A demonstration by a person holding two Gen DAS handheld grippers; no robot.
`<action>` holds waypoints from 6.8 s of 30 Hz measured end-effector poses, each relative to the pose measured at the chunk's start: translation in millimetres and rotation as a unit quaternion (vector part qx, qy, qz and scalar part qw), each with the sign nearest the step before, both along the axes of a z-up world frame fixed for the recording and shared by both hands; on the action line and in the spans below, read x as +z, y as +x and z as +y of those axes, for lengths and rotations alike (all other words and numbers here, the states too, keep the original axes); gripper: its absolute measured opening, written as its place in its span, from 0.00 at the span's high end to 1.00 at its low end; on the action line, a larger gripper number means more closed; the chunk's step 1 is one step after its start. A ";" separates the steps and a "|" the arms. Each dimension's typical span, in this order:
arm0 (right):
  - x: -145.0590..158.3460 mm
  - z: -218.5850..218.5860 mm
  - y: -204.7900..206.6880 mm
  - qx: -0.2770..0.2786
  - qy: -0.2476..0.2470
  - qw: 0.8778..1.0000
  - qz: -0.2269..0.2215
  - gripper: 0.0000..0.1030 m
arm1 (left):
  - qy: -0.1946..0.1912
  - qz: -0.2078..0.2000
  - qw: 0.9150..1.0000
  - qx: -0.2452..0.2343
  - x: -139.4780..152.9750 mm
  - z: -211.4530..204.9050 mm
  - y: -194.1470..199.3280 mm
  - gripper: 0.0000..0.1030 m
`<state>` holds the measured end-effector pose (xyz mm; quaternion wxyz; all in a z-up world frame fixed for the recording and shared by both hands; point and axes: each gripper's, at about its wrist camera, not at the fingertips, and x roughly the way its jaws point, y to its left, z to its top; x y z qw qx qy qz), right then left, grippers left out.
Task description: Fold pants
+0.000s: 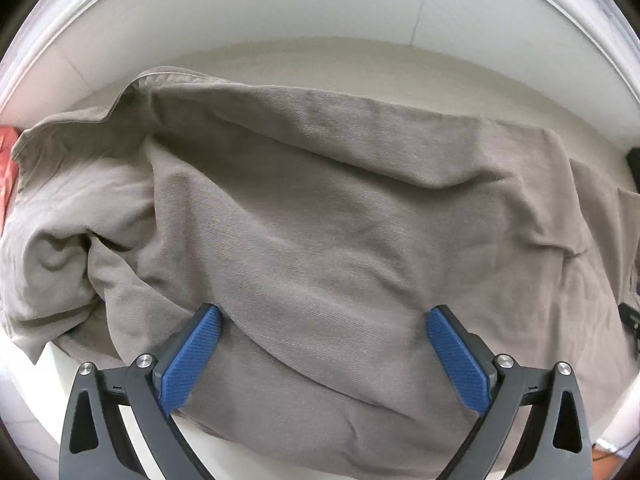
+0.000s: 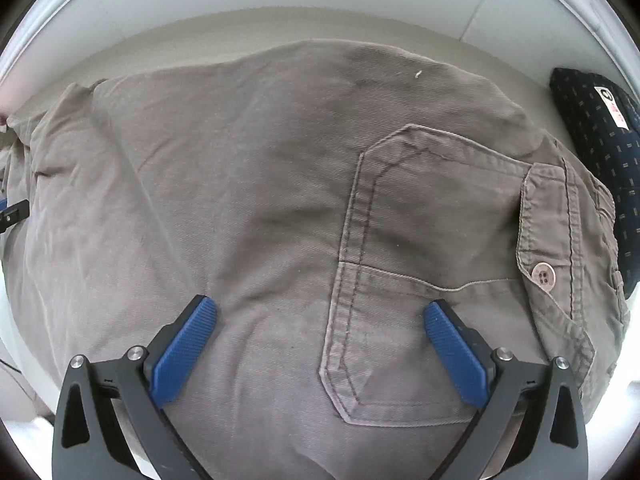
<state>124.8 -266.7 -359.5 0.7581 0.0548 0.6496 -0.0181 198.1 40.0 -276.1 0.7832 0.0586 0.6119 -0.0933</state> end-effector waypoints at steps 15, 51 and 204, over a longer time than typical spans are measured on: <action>88.5 70.2 16.2 0.132 0.105 0.982 -0.080 0.01 | 0.002 -0.099 0.975 0.197 96.3 115.2 -113.6 0.00; 121.0 296.1 56.2 0.074 0.069 0.979 -0.177 0.01 | -0.238 -0.020 0.958 0.158 0.9 299.8 24.0 0.76; 189.4 459.0 114.8 0.282 0.323 0.899 -0.095 0.94 | -0.346 -0.048 0.908 0.230 33.2 384.9 37.3 0.05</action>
